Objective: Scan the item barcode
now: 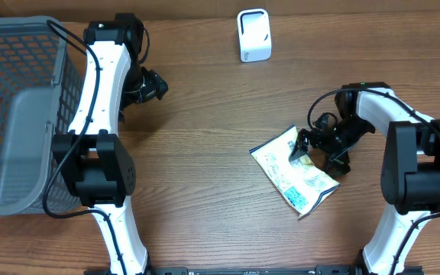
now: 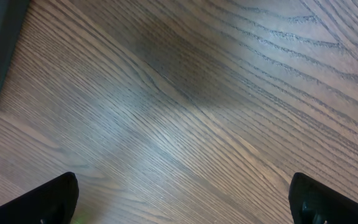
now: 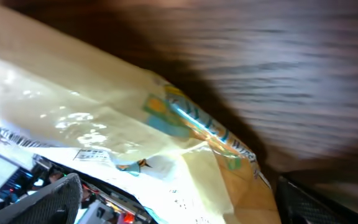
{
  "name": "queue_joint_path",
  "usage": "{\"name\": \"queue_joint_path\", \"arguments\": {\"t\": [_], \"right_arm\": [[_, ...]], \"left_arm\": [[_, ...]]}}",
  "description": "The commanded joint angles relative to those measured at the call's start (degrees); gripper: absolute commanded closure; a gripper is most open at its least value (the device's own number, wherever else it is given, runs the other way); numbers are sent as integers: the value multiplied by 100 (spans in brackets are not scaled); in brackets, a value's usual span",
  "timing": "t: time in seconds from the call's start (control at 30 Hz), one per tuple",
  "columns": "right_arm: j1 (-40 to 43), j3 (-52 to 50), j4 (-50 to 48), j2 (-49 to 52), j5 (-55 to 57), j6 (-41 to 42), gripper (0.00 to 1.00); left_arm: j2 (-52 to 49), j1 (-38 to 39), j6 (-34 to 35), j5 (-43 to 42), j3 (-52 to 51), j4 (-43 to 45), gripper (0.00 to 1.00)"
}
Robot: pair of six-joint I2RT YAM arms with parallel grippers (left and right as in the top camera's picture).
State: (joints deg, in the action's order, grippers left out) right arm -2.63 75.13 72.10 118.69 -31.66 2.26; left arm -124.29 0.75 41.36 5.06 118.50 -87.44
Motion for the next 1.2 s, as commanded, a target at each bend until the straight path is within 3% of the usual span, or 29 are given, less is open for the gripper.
{"name": "queue_joint_path", "arguments": {"t": [0.0,0.03,0.1,0.37,0.5,0.57,0.6,0.63,0.67,0.73,0.83,1.17], "right_arm": [[-264,-83,-452,26,-55,0,25],[-339,-83,-590,26,4,260,56],[-376,-83,-723,26,2,509,96],[-9,885,-168,15,-59,643,96],[131,1742,531,2,-59,114,96],[94,2000,822,2,-61,-289,78],[35,2059,920,2,-59,-450,63],[-24,2061,955,2,-59,-564,40],[-109,2048,964,2,-42,-682,25],[-308,1961,839,4,9,-796,7],[-761,1768,350,7,149,-807,0],[-1672,1331,-575,39,1631,55,0]], "left_arm": [[160,39,-111,-20,85,-9,0],[160,39,-111,-20,85,-7,0],[160,39,-111,-20,85,-7,0],[160,39,-111,-20,85,-7,0],[160,39,-111,-17,85,-7,0],[160,39,-109,-20,85,-7,0],[160,39,-111,-20,85,-7,0],[160,39,-111,-17,85,-7,0],[160,39,-111,-20,85,-7,0],[160,39,-111,-20,85,-7,0],[160,39,-111,-20,85,-9,0],[160,39,-109,-20,85,-7,0]]}}
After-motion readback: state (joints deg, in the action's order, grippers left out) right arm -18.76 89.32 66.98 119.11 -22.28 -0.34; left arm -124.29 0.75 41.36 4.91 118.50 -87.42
